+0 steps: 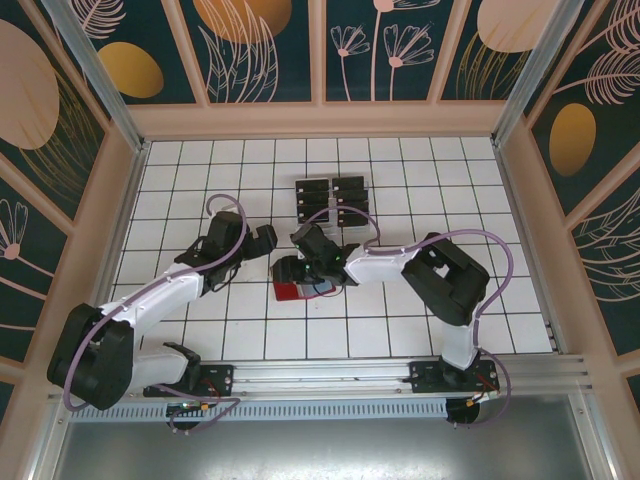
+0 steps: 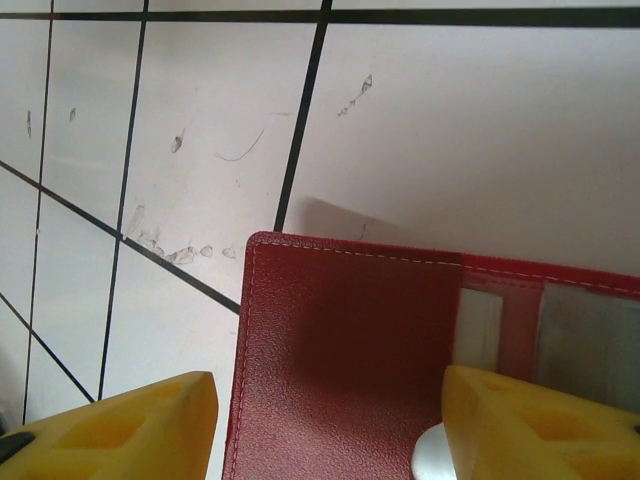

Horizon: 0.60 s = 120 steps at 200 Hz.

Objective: Put the credit cards into the card holder
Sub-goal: Open the card holder at the center of the table.

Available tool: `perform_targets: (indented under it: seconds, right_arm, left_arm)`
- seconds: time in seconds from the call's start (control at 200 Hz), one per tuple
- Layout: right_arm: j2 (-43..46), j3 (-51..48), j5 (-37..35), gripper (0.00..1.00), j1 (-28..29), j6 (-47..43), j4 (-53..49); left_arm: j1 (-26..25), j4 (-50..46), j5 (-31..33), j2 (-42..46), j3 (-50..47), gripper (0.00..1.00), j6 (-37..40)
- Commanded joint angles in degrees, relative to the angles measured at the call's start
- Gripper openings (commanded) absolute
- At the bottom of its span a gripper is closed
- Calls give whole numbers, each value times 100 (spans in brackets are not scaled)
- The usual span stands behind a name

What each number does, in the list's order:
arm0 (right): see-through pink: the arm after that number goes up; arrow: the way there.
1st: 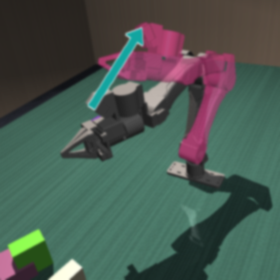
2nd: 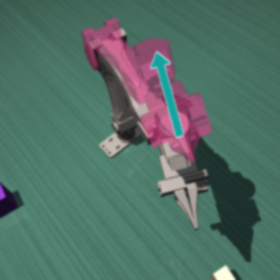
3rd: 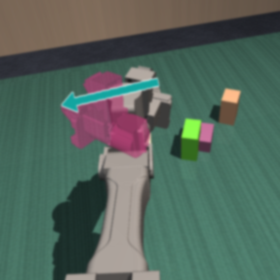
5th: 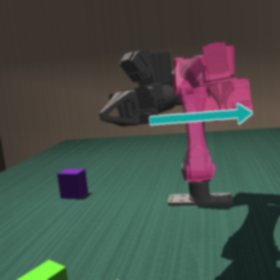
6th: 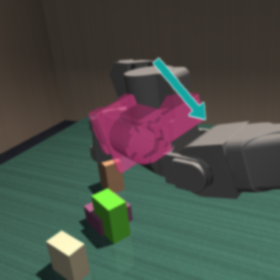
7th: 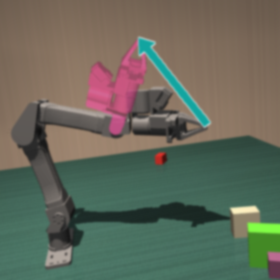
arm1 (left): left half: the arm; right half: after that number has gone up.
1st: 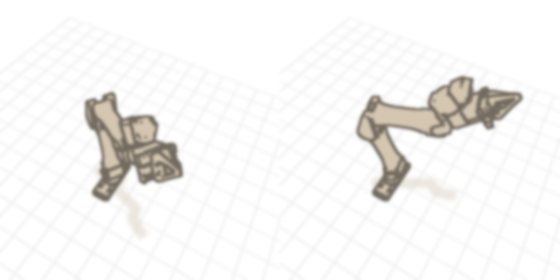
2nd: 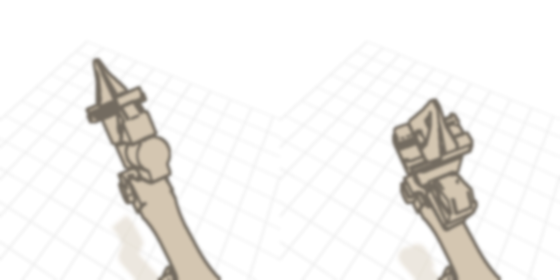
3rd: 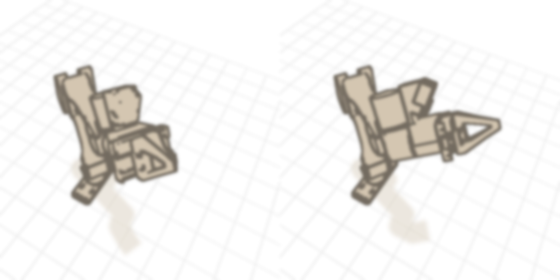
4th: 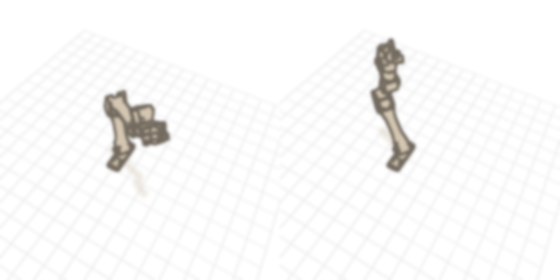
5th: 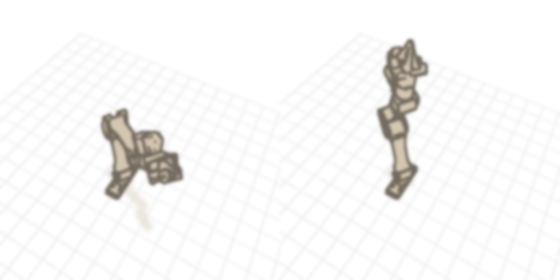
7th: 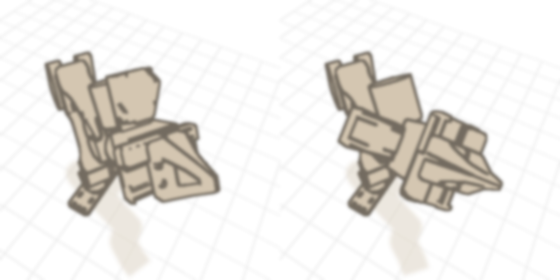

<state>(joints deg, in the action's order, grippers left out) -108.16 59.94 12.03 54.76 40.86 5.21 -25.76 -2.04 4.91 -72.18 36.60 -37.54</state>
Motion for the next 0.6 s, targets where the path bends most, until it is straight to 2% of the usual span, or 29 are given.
perform_targets:
  seconds: [0.0, 0.265, 0.596]
  right_arm:
    - [255, 3, -99, 61, -32, 8, 148]
    - [984, -323, -122, 61, -50, 27, 326]
    - [1678, -1098, -227, 60, -150, 138, 523]
  left_arm:
    - [47, -112, -174, 16, 121, 99, 96]
    - [-66, -2, -559, 307, -334, 99, -199]
    - [-646, -67, -296, 378, -348, 98, -447]
